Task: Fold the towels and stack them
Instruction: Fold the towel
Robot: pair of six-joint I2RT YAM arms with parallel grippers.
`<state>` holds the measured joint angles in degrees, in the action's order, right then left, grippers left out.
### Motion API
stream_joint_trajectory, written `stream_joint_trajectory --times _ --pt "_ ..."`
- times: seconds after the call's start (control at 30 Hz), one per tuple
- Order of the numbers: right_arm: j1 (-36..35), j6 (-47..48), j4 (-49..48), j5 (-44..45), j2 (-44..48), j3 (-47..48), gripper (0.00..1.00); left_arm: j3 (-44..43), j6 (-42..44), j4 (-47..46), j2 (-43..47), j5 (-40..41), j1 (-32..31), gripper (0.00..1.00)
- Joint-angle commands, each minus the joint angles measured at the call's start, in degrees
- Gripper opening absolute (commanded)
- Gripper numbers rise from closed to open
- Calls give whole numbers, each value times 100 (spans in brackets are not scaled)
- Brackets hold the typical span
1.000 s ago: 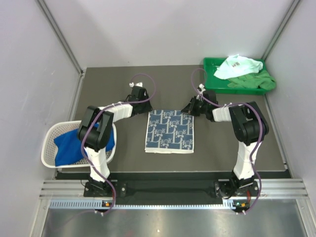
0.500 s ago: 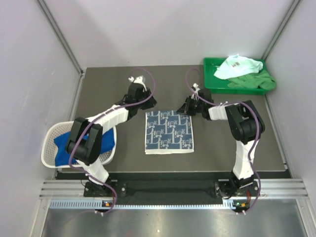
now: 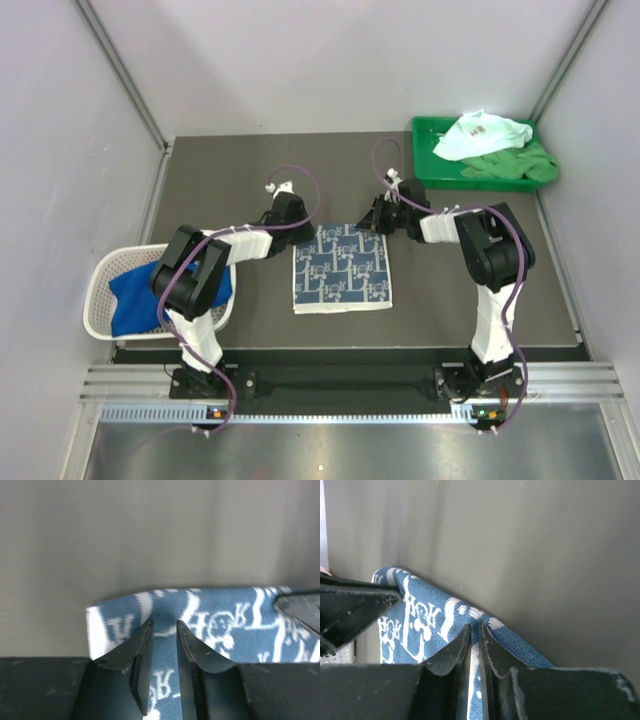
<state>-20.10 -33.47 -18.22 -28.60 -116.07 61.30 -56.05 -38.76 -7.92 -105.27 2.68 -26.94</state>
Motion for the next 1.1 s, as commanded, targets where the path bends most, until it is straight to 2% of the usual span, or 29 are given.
stream_joint_trajectory --times 0.0,0.17,0.7,0.83,0.97,1.07 --pt "-65 332 301 109 -3 146 11 147 -26 159 148 962 40 31" --pt "-3 394 362 170 23 163 11 191 -52 406 235 1314 57 31" --pt "867 579 670 144 778 -48 14 -20 0 572 200 1007 92 31" --pt "832 605 924 346 1121 -118 17 -186 141 599 349 928 92 37" --pt "665 860 1478 977 1359 -39 22 -441 316 766 560 945 92 42" --pt "533 930 1707 1355 1394 -65 26 -686 299 1414 675 1217 92 44"
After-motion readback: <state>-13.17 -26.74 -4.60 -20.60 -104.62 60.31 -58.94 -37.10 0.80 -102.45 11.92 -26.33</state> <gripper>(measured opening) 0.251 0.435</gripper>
